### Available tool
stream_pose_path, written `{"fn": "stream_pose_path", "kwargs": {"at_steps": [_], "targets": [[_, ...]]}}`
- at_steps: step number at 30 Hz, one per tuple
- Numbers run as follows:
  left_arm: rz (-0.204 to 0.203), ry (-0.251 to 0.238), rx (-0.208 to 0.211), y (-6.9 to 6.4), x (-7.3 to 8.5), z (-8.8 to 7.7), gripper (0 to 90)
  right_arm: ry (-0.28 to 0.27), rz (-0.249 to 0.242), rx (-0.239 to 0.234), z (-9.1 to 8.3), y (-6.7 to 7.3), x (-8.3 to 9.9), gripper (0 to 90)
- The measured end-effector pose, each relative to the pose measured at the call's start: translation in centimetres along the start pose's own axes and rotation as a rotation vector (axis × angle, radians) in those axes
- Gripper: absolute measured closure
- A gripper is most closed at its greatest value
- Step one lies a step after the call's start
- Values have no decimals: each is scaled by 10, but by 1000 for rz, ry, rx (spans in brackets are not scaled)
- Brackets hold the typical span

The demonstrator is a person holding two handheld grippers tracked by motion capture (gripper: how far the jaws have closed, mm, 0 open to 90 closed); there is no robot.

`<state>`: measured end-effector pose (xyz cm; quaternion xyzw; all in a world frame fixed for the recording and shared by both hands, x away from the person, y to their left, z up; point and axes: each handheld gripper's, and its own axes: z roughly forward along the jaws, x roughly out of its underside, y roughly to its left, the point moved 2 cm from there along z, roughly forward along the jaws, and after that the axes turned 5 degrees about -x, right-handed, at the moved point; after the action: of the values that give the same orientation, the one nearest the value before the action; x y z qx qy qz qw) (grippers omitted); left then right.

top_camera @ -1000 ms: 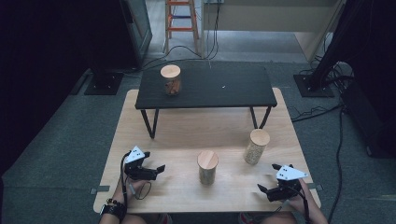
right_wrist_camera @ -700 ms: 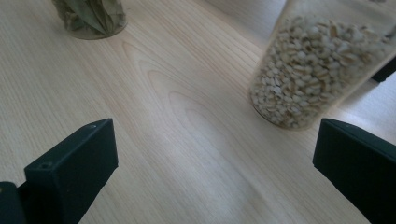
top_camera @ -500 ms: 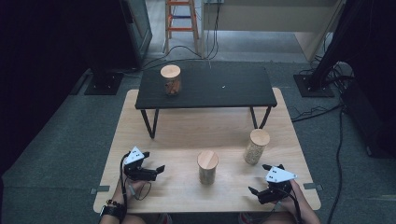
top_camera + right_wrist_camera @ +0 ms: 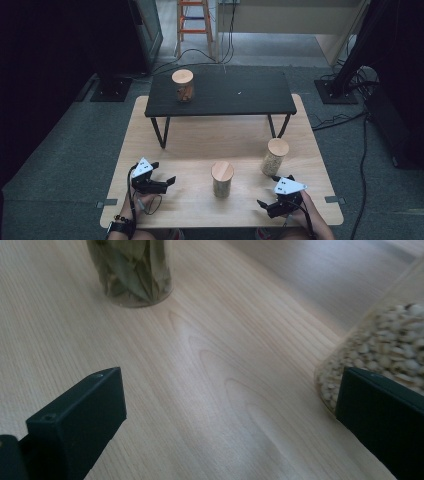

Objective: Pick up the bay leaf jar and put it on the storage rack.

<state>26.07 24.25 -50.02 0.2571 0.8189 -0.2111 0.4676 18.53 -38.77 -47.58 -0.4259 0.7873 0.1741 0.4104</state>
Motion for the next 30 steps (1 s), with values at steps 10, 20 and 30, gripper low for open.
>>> {"fn": "stream_pose_path", "kwargs": {"at_steps": [10, 20, 30], "targets": [[-1, 4, 8, 1, -1, 0, 19, -21, 6, -12, 1, 1, -2, 0], [1, 8, -1, 0, -1, 0, 19, -14, -16, -19, 5, 3, -9, 0], [9, 9, 2, -1, -1, 0, 19, -32, -24, -26, 10, 5, -15, 0]]}}
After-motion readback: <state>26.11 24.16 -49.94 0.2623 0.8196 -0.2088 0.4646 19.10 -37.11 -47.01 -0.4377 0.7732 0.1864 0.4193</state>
